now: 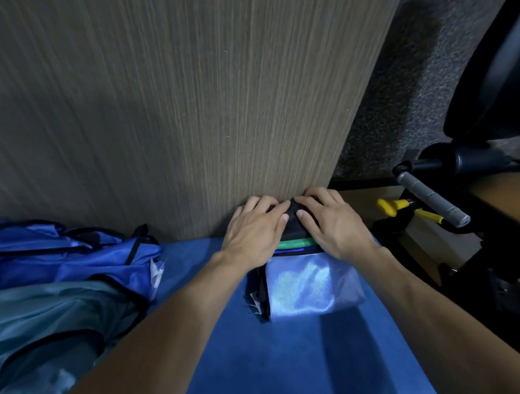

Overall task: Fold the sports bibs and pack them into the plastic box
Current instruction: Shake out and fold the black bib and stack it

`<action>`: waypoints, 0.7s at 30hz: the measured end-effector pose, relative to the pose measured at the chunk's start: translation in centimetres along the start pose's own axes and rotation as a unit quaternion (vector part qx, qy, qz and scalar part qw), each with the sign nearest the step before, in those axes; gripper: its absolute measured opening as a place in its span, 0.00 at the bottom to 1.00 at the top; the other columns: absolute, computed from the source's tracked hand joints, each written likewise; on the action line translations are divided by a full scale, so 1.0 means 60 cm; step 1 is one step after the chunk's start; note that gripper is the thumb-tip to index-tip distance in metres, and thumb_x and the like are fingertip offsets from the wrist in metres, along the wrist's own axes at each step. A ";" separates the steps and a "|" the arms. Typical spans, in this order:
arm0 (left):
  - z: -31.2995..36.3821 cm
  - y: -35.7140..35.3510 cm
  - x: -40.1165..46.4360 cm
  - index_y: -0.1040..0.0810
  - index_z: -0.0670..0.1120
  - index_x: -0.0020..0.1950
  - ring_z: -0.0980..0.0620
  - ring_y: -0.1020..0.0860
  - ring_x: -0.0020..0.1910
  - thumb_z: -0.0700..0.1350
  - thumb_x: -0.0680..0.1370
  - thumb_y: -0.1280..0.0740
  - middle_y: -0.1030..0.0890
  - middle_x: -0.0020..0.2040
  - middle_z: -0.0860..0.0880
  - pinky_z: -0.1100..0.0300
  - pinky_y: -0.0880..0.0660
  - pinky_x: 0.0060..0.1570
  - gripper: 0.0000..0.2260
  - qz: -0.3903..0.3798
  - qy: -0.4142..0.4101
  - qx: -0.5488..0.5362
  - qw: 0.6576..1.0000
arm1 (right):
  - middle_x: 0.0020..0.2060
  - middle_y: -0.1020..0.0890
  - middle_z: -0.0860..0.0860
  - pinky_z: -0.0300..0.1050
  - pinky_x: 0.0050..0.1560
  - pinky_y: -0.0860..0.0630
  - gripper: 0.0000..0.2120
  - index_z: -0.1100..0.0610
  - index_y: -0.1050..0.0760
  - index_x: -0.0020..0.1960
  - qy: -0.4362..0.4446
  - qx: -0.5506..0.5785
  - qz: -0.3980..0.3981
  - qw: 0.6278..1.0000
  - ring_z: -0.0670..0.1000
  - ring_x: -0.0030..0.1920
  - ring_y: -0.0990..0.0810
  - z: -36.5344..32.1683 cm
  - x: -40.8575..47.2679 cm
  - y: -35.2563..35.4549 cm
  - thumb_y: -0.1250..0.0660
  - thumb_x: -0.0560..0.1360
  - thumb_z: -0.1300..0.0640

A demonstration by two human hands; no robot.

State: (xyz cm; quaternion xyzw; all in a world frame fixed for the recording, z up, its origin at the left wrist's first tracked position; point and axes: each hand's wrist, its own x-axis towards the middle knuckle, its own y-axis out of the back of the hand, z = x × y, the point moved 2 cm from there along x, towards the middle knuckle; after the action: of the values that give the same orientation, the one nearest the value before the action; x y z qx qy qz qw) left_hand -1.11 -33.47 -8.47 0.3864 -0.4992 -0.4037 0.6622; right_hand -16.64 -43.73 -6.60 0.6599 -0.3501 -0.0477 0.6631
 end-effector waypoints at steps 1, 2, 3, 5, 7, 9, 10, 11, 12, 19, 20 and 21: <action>0.000 -0.001 0.003 0.33 0.53 0.78 0.50 0.32 0.65 0.55 0.86 0.51 0.28 0.68 0.54 0.52 0.33 0.62 0.22 -0.008 -0.001 0.009 1.000 | 0.62 0.25 0.50 0.54 0.66 0.28 0.24 0.53 0.25 0.70 0.004 -0.032 0.001 0.999 0.54 0.63 0.27 -0.005 -0.001 0.007 0.48 0.83 0.43; 0.000 0.001 0.005 0.34 0.53 0.79 0.50 0.33 0.66 0.55 0.86 0.50 0.28 0.68 0.54 0.52 0.34 0.62 0.22 -0.014 -0.003 0.017 1.000 | 0.63 0.24 0.50 0.55 0.68 0.30 0.24 0.53 0.24 0.69 0.013 -0.062 0.006 0.998 0.55 0.64 0.27 -0.012 -0.003 0.013 0.47 0.82 0.43; 0.000 0.003 0.007 0.34 0.53 0.79 0.50 0.33 0.66 0.55 0.86 0.50 0.28 0.68 0.54 0.52 0.34 0.63 0.22 -0.020 -0.006 0.029 0.999 | 0.64 0.24 0.50 0.56 0.70 0.31 0.23 0.53 0.24 0.69 0.022 -0.083 0.008 0.996 0.55 0.64 0.26 -0.018 -0.007 0.019 0.47 0.82 0.44; 0.002 0.011 0.011 0.35 0.52 0.79 0.49 0.33 0.67 0.56 0.86 0.54 0.29 0.69 0.54 0.52 0.36 0.65 0.24 -0.032 -0.024 0.063 0.997 | 0.64 0.24 0.50 0.55 0.70 0.31 0.24 0.53 0.25 0.69 0.021 -0.098 -0.012 0.995 0.55 0.65 0.26 -0.024 -0.015 0.025 0.48 0.82 0.44; 0.009 0.026 0.013 0.34 0.50 0.79 0.48 0.34 0.68 0.58 0.83 0.61 0.29 0.70 0.54 0.50 0.38 0.67 0.30 -0.031 -0.054 0.096 0.993 | 0.66 0.25 0.49 0.52 0.67 0.28 0.26 0.52 0.28 0.72 -0.005 -0.089 -0.042 0.995 0.53 0.67 0.26 -0.020 -0.021 0.029 0.51 0.82 0.42; 0.010 0.041 0.007 0.31 0.48 0.77 0.47 0.35 0.69 0.58 0.83 0.59 0.29 0.71 0.53 0.48 0.39 0.68 0.30 -0.003 -0.091 0.118 0.989 | 0.66 0.26 0.49 0.52 0.65 0.26 0.28 0.51 0.29 0.73 -0.028 -0.080 -0.046 0.995 0.53 0.67 0.26 -0.012 -0.022 0.032 0.53 0.81 0.40; 0.006 0.047 0.002 0.29 0.47 0.76 0.46 0.35 0.69 0.57 0.83 0.57 0.28 0.72 0.52 0.48 0.40 0.68 0.28 0.014 -0.107 0.123 0.987 | 0.67 0.26 0.49 0.52 0.64 0.26 0.28 0.51 0.29 0.73 -0.033 -0.080 -0.047 0.995 0.53 0.67 0.26 -0.009 -0.022 0.033 0.53 0.81 0.40; -0.003 0.051 -0.004 0.29 0.47 0.75 0.46 0.34 0.69 0.56 0.84 0.54 0.28 0.72 0.51 0.48 0.40 0.69 0.26 0.028 -0.117 0.125 0.985 | 0.67 0.27 0.49 0.53 0.64 0.25 0.28 0.50 0.30 0.74 -0.036 -0.081 -0.049 0.995 0.54 0.68 0.26 -0.009 -0.021 0.033 0.53 0.81 0.40; -0.014 0.055 -0.011 0.29 0.48 0.76 0.46 0.33 0.69 0.55 0.85 0.53 0.27 0.72 0.51 0.48 0.39 0.69 0.25 0.036 -0.118 0.126 0.984 | 0.68 0.27 0.49 0.53 0.65 0.25 0.29 0.50 0.30 0.74 -0.038 -0.081 -0.053 0.995 0.54 0.68 0.27 -0.010 -0.021 0.033 0.53 0.81 0.39; -0.027 0.074 -0.029 0.35 0.47 0.80 0.47 0.35 0.72 0.56 0.85 0.55 0.31 0.75 0.50 0.50 0.37 0.72 0.27 0.002 -0.085 0.086 0.993 | 0.71 0.31 0.51 0.53 0.70 0.31 0.26 0.52 0.34 0.77 -0.044 -0.063 -0.063 0.995 0.55 0.72 0.31 -0.021 -0.025 0.043 0.48 0.84 0.41; -0.024 0.079 -0.029 0.34 0.47 0.79 0.46 0.35 0.73 0.57 0.84 0.55 0.31 0.76 0.50 0.49 0.37 0.73 0.27 0.006 -0.087 0.082 0.993 | 0.71 0.30 0.51 0.52 0.71 0.32 0.25 0.52 0.33 0.77 -0.042 -0.066 -0.060 0.995 0.55 0.72 0.31 -0.023 -0.024 0.048 0.46 0.84 0.42; -0.022 0.084 -0.029 0.33 0.48 0.79 0.46 0.35 0.73 0.57 0.84 0.54 0.31 0.76 0.49 0.49 0.37 0.73 0.28 0.010 -0.090 0.078 0.993 | 0.71 0.30 0.51 0.52 0.71 0.33 0.25 0.52 0.33 0.77 -0.039 -0.070 -0.057 0.995 0.55 0.72 0.31 -0.025 -0.024 0.053 0.45 0.84 0.43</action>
State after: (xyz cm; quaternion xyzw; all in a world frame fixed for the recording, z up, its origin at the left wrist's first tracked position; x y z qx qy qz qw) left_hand 0.60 -29.84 -4.73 0.3940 -0.5905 -0.3899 0.5866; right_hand -18.19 -41.30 -4.09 0.6284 -0.3338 -0.1356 0.6895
